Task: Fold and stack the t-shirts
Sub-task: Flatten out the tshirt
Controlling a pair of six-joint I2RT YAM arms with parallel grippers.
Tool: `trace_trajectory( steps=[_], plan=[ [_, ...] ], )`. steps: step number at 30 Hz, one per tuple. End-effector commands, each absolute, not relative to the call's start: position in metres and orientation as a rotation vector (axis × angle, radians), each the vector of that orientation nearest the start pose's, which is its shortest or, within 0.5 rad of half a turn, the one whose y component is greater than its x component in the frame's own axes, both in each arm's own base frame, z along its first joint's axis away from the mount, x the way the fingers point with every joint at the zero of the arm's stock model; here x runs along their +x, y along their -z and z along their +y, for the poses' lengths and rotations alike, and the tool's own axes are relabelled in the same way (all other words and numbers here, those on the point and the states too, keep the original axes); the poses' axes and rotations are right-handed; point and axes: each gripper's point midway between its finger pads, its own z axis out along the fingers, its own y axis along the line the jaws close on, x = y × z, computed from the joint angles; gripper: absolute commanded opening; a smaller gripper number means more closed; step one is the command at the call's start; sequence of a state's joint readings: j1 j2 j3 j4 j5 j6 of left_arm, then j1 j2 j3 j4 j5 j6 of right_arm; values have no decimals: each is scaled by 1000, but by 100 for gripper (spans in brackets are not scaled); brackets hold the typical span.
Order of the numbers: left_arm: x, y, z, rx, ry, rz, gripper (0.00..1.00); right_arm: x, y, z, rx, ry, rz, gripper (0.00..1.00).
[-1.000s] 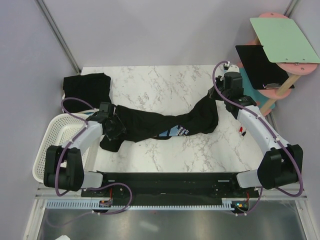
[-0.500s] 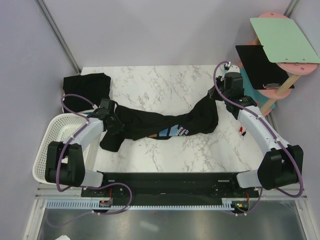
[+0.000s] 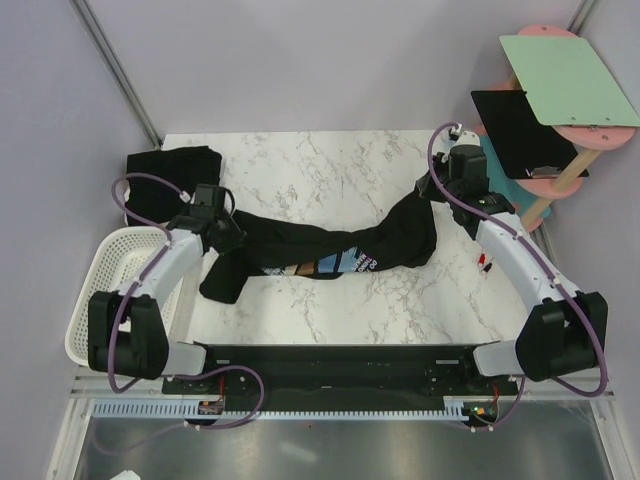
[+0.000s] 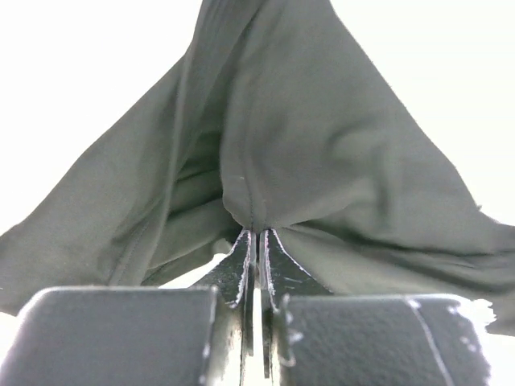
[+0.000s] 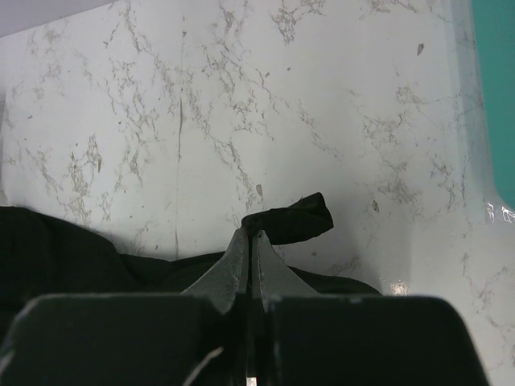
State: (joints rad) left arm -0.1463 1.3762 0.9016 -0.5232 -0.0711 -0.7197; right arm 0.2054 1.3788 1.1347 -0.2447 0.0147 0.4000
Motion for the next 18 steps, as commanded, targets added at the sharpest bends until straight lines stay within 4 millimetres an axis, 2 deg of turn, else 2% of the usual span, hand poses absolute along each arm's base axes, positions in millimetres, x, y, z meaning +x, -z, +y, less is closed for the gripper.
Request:
trace_trajectory(
  steps=[1,2,3,4,5,6,7,8,9,10,12,13,15,16,18],
  plan=[
    [354,-189,-54,-607,251,2212,2,406,-261,98,200,-382,1964,0],
    [361,-219,-52,-585,260,2150,2,403,-273,96,200,-381,1943,0],
    [361,-239,-51,-564,264,2109,2,402,-280,96,191,-379,1930,0],
    [362,-270,-49,-533,266,2055,2,396,-291,94,188,-383,1910,0],
    [361,-286,-48,-517,264,2024,2,394,-304,94,181,-385,1883,0],
    [359,-302,-46,-507,263,1996,2,391,-312,93,174,-383,1864,0],
    [354,-334,-43,-479,267,1934,2,388,-321,92,166,-385,1845,0],
    [351,-348,-42,-469,267,1906,2,380,-341,90,164,-391,1799,0],
    [346,-363,-41,-457,270,1876,2,375,-352,88,156,-386,1775,0],
    [338,-395,-39,-432,281,1808,2,366,-368,86,152,-390,1735,0],
    [324,-419,-36,-418,284,1761,2,355,-395,82,142,-384,1681,0],
    [312,-444,-34,-398,294,1704,2,344,-410,79,139,-386,1645,0],
    [298,-463,-33,-379,304,1668,2,329,-438,74,136,-385,1578,0],
    [285,-486,-32,-360,319,1616,2,315,-452,70,130,-384,1537,0],
    [270,-499,-32,-340,329,1592,2,297,-475,65,129,-383,1476,0]
  ],
)
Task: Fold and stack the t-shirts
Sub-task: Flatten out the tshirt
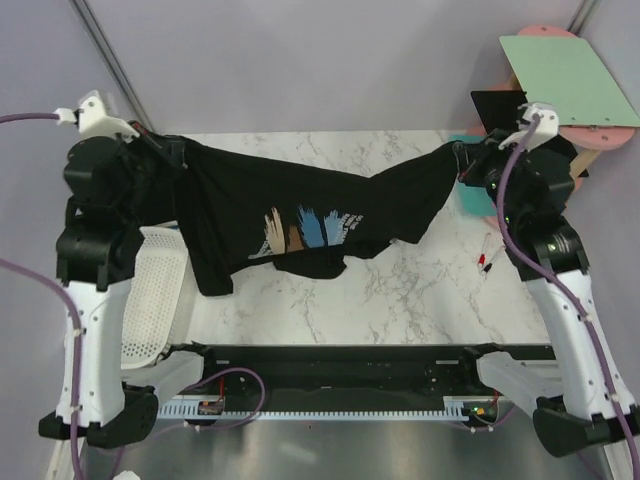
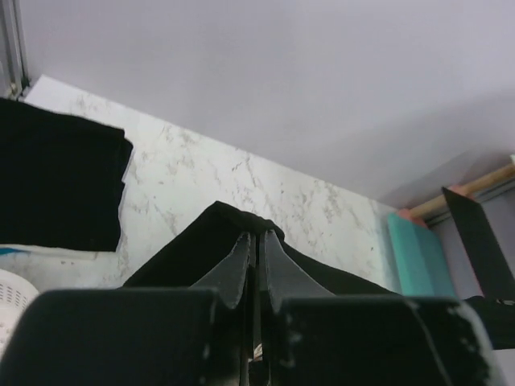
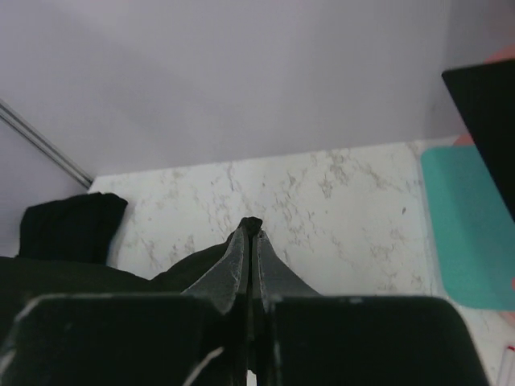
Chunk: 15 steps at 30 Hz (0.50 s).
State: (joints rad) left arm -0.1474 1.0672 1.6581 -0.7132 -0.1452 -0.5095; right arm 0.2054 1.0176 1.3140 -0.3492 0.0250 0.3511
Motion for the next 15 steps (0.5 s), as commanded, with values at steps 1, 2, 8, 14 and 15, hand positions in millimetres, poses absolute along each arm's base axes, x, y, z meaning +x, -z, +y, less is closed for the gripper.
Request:
trace_trajectory(
  steps=[1,2,8,14,15],
  plan=[
    [259,-513,-31,-330,338,1556,2,277,-491,60,125,-387,1419,0],
    [247,-520,-32,-311,355,1540,2,266,-502,58,123,-390,1384,0],
    [179,-573,-31,-254,426,1380,2,182,-577,40,100,-405,1150,0],
    [126,-605,-30,-213,467,1295,2,128,-630,33,68,-433,1015,0],
    [115,-611,-28,-207,470,1271,2,125,-633,34,70,-443,1010,0]
  ],
)
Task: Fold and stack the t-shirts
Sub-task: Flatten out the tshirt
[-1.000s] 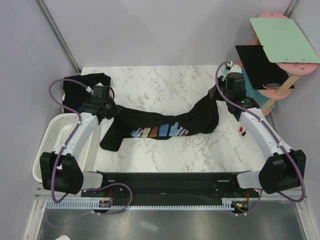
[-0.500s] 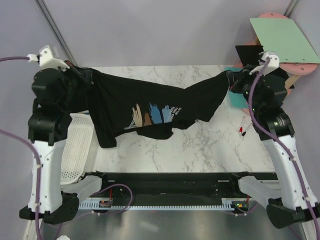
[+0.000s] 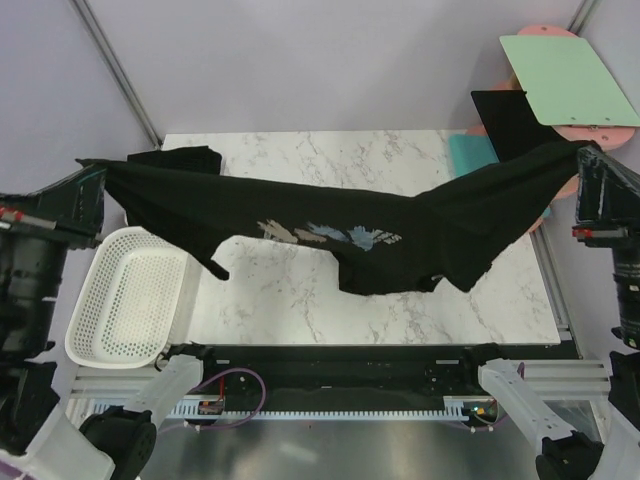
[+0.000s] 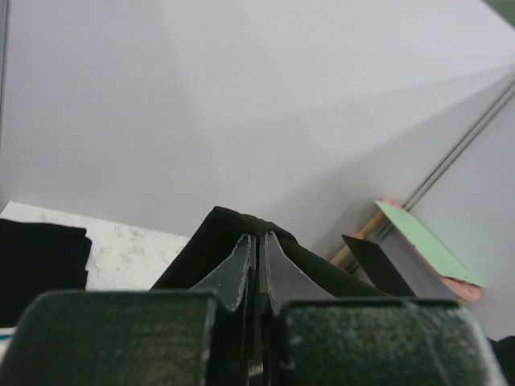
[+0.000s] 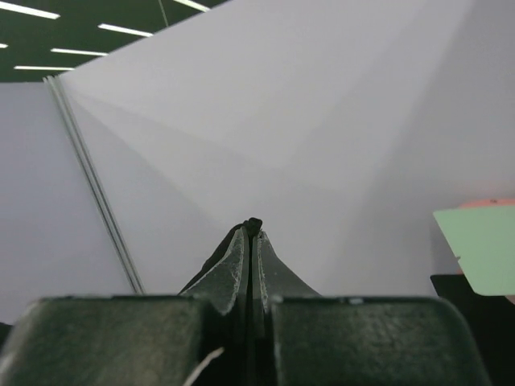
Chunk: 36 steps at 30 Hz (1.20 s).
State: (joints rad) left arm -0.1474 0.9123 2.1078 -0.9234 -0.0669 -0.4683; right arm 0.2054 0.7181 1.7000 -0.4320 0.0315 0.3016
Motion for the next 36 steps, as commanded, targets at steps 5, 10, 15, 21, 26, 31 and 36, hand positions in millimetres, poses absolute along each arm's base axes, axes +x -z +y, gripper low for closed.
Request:
trace_trajectory(
  steps=[5,10,15,21,26,31,36],
  plan=[
    [115,-608,-20,-239,423,1290,2,121,-650,31,81,-445,994,0],
    [175,-568,-26,-277,381,1480,2,181,-627,41,88,-413,1123,0],
    [256,-493,-35,-314,312,1720,2,280,-573,58,96,-363,1303,0],
    [349,-379,-32,-427,219,1942,2,417,-460,93,79,-360,1555,0],
    [415,-274,-17,-569,170,2129,2,526,-342,120,80,-353,1779,0],
    [481,-173,-11,-682,118,2314,2,604,-272,126,96,-326,1882,0],
    [531,-168,-5,-698,114,2280,2,659,-242,119,127,-337,1902,0]
  ],
)
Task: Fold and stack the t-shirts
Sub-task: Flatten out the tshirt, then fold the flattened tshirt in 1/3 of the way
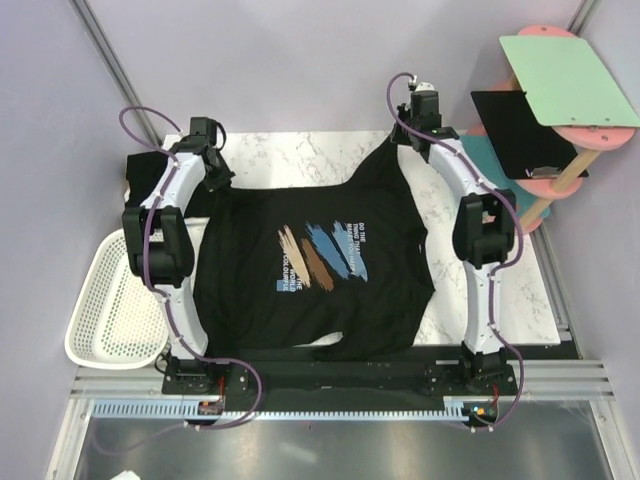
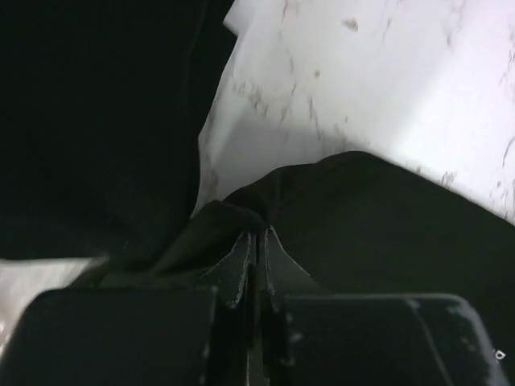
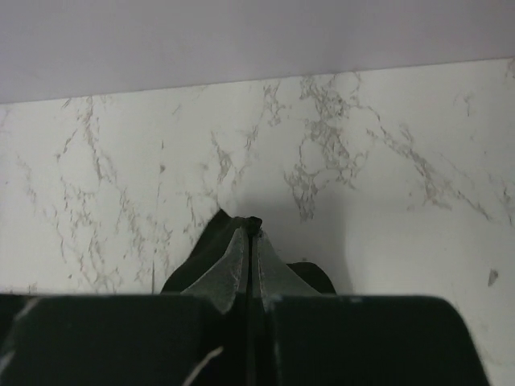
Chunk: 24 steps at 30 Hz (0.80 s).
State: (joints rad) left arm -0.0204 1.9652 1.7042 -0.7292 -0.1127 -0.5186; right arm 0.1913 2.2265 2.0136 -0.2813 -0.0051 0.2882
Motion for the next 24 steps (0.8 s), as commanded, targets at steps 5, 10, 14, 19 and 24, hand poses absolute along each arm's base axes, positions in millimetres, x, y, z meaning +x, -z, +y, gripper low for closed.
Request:
trace_trajectory(
  steps=[5,10,14,19,24],
  plan=[
    [554,-172,14,-717,121,2259,2,676,-242,114,135,-361,1874,0],
    [537,-176,17,-731,114,2260,2,658,-272,125,97,-445,1821,0],
    [521,-178,16,-728,121,2261,2,627,-265,132,73,-490,1839,0],
    [499,-158,15,-735,105,2316,2,582,-268,129,57,-474,1863,0],
    [487,-147,16,-736,82,2347,2,534,-250,119,66,-436,1908,0]
  ],
)
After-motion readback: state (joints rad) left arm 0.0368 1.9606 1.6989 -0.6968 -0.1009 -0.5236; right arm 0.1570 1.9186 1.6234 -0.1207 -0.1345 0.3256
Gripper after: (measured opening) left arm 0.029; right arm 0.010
